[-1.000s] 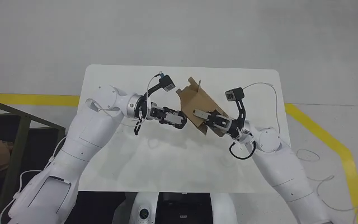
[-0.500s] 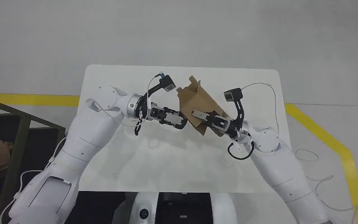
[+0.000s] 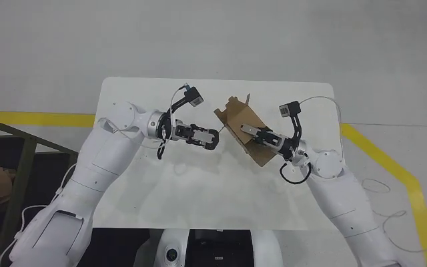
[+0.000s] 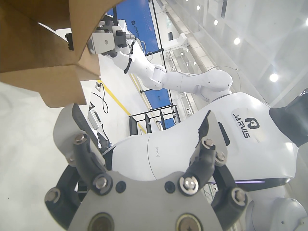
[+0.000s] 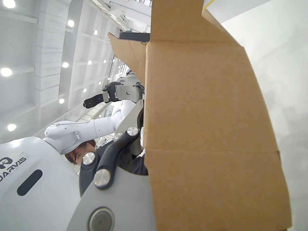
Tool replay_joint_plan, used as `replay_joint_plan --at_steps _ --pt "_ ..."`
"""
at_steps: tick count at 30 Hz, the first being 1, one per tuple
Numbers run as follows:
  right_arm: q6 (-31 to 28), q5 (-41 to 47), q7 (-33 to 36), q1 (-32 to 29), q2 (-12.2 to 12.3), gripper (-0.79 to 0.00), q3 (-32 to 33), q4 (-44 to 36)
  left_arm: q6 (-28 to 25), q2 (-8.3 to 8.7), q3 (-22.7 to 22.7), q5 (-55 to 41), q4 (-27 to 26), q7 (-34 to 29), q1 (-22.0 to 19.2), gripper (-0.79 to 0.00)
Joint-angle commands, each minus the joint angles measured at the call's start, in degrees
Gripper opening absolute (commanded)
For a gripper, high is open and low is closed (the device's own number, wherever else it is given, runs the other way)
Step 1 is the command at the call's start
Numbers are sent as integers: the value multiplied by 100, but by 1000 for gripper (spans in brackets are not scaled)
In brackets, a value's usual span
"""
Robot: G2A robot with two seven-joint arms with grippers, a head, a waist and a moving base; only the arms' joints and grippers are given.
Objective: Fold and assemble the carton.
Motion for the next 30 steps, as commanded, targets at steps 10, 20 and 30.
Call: replay_joint_plan --at_steps 10,20,30 --pt "102 240 1386 43 136 -785 287 120 56 130 -439 112 103 62 310 0" --pt "272 654 2591 188 224 -785 168 -116 68 225 -695 567 -8 281 459 0" --pt "404 954 2723 317 272 -785 -238 -447 54 172 -421 456 -237 329 489 0"
